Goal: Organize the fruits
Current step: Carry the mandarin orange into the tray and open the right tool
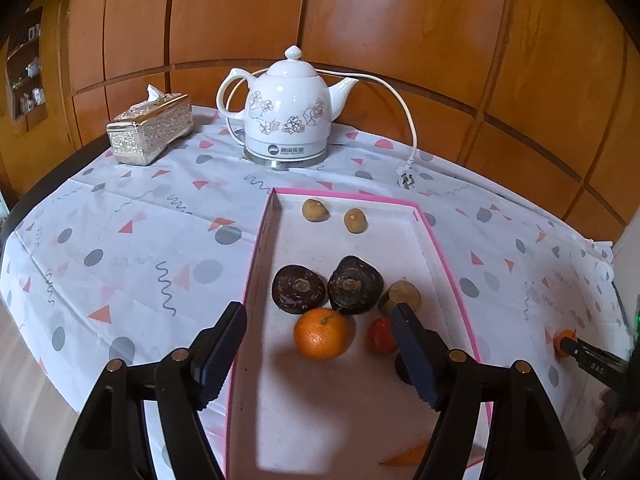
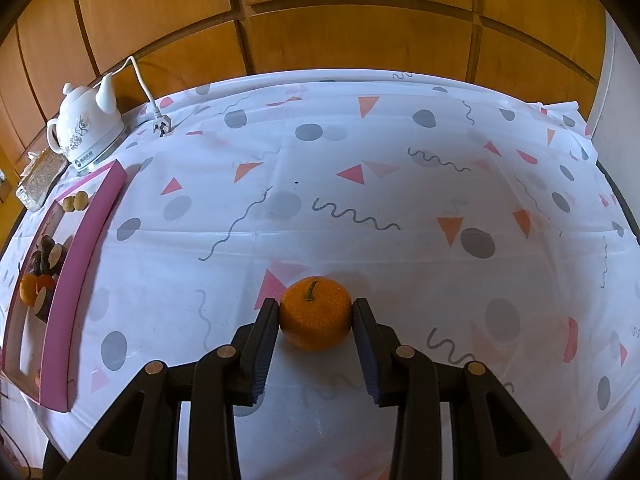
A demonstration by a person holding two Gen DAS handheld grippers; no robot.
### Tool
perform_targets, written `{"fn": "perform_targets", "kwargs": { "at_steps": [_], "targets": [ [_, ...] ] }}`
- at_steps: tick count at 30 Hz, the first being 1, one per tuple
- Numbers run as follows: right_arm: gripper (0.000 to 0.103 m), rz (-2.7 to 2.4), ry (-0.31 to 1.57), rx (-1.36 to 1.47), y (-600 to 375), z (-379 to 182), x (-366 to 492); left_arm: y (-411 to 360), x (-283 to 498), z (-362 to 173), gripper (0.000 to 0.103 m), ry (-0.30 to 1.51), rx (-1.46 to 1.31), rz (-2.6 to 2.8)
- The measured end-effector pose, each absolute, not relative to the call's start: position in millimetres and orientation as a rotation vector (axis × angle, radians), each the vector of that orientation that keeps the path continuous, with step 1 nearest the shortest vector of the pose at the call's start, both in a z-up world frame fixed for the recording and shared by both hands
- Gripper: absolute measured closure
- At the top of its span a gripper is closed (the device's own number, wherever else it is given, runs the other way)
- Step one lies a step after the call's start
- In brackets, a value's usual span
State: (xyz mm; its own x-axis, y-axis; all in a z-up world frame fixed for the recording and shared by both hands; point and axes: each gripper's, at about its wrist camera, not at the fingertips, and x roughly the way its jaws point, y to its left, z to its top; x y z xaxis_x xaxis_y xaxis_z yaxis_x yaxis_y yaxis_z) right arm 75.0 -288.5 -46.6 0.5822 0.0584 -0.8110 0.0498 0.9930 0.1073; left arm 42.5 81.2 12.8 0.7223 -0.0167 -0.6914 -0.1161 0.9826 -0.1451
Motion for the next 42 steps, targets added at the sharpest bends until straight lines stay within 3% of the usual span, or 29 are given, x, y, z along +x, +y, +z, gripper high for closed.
{"fn": "perform_targets", "kwargs": {
  "at_steps": [25,28,42],
  "targets": [
    [0.065,0.15,0.976,0.096,-233.9,-38.1,74.4,85.7,28.7,10.6,0.026,0.759,-0.18,0.054],
    [0.065,0.195,0.977,0.096,-218.5,-33.6,77.6,91.7,25.4,10.9,0.02,0.748,-0.189,0.067],
    [0.065,0.462,0.9,0.051,-96.5,16.3,130.0,122.3,16.6,4.7,0.02,0.746,-0.237,0.131]
  ]
}}
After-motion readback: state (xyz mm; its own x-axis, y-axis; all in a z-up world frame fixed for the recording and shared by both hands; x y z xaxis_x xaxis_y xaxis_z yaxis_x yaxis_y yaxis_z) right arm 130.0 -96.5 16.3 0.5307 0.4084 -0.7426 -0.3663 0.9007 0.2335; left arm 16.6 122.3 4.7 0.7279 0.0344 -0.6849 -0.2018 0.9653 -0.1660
